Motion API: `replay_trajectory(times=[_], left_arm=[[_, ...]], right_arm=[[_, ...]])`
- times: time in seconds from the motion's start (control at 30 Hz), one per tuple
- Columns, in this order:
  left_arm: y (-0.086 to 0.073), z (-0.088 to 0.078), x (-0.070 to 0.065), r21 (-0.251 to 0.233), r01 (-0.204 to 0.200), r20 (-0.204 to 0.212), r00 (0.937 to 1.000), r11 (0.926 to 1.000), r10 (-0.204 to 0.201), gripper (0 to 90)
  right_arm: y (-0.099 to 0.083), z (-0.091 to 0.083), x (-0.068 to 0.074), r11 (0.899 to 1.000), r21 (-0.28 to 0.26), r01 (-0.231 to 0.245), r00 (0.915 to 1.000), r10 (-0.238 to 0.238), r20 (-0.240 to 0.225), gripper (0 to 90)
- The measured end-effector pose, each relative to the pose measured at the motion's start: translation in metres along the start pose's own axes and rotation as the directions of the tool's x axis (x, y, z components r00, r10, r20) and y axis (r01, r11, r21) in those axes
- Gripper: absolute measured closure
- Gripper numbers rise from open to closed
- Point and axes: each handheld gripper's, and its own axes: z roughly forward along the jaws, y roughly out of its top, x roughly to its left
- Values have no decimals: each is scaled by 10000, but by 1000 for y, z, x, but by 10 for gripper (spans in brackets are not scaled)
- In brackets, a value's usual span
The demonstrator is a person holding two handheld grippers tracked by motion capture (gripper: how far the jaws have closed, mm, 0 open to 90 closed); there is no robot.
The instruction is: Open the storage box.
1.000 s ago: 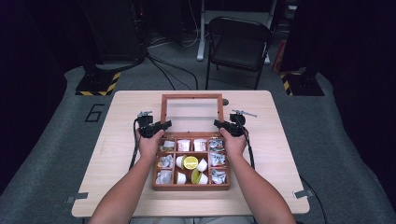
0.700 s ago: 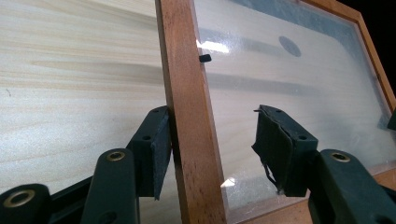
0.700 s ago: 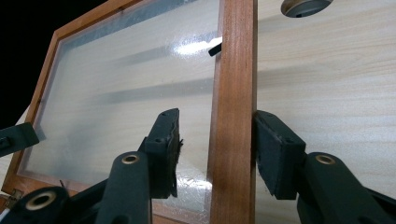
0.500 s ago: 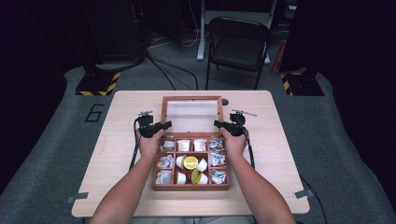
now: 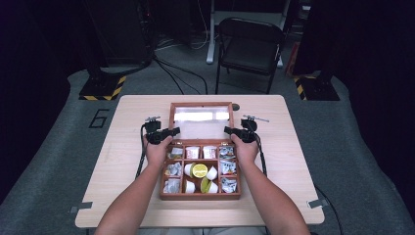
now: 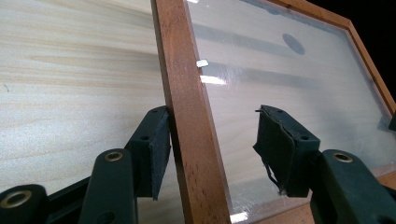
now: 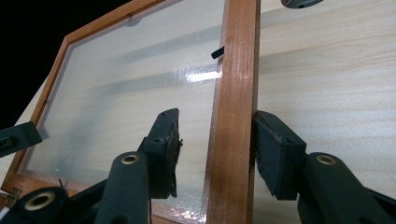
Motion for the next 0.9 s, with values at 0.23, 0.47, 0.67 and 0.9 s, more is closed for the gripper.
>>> replay_trajectory(times=[0.23, 0.47, 0.67, 0.9], left_arm=[[0, 1, 0, 65, -66, -61, 10000, 10000, 66, 447], [0, 1, 0, 76, 20, -64, 10000, 10000, -20, 445], [1, 2, 0, 225, 187, -61, 9998, 9996, -186, 443], [0, 3, 2, 294, 213, -29, 9998, 9993, -212, 441]], right_arm=[[0, 1, -1, 10000, 49, -31, 10000, 31, 24, 520], [-1, 2, -1, 10000, 68, -54, 10000, 53, 57, 518], [-1, 2, -1, 9998, 164, -136, 9999, 135, 76, 516], [-1, 3, -2, 9995, 225, -235, 9997, 233, 75, 515]])
